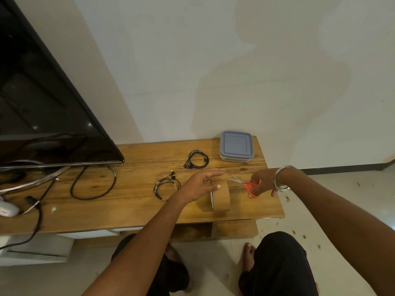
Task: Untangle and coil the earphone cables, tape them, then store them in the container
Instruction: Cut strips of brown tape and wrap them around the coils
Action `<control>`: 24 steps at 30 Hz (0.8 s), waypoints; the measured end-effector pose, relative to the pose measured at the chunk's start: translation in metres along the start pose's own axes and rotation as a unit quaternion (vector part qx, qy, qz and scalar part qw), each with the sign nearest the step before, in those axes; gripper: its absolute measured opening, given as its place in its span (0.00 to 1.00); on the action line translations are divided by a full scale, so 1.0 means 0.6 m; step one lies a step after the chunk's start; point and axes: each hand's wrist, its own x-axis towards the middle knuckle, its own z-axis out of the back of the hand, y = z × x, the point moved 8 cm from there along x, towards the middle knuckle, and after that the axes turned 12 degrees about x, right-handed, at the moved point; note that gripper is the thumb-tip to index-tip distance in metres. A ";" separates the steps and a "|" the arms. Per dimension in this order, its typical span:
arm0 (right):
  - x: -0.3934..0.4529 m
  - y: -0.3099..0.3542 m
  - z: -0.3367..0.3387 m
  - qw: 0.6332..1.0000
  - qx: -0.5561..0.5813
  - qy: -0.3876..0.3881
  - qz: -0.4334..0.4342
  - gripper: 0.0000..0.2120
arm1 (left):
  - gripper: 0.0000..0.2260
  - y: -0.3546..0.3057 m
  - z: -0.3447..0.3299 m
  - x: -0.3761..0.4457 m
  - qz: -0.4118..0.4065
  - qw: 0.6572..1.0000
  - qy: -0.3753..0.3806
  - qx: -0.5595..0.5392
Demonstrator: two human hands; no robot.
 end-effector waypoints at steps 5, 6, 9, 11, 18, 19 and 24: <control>-0.001 0.018 0.010 0.999 -0.013 0.027 -0.032 0.21 | 0.22 0.003 -0.003 0.001 0.011 1.000 0.021 -0.020; 0.001 0.019 0.011 0.999 -0.018 0.032 -0.039 0.20 | 0.22 0.005 -0.004 0.001 0.014 0.999 0.026 -0.025; 0.006 0.024 0.014 0.997 -0.026 0.044 -0.054 0.17 | 0.23 0.008 -0.007 0.004 0.017 0.999 0.035 -0.032; 0.006 0.032 0.016 0.997 -0.029 0.050 -0.054 0.15 | 0.23 0.007 -0.007 0.005 0.017 0.999 0.041 -0.031; 0.012 0.050 0.027 0.996 -0.034 0.059 -0.051 0.15 | 0.23 0.010 -0.007 0.007 0.018 0.998 0.048 -0.035; 0.013 0.053 0.026 0.996 -0.037 0.060 -0.048 0.14 | 0.24 0.009 -0.007 0.008 0.018 0.998 0.048 -0.036; 0.020 0.062 0.026 0.997 -0.036 0.065 -0.029 0.10 | 0.23 0.007 -0.007 0.008 0.016 0.998 0.052 -0.035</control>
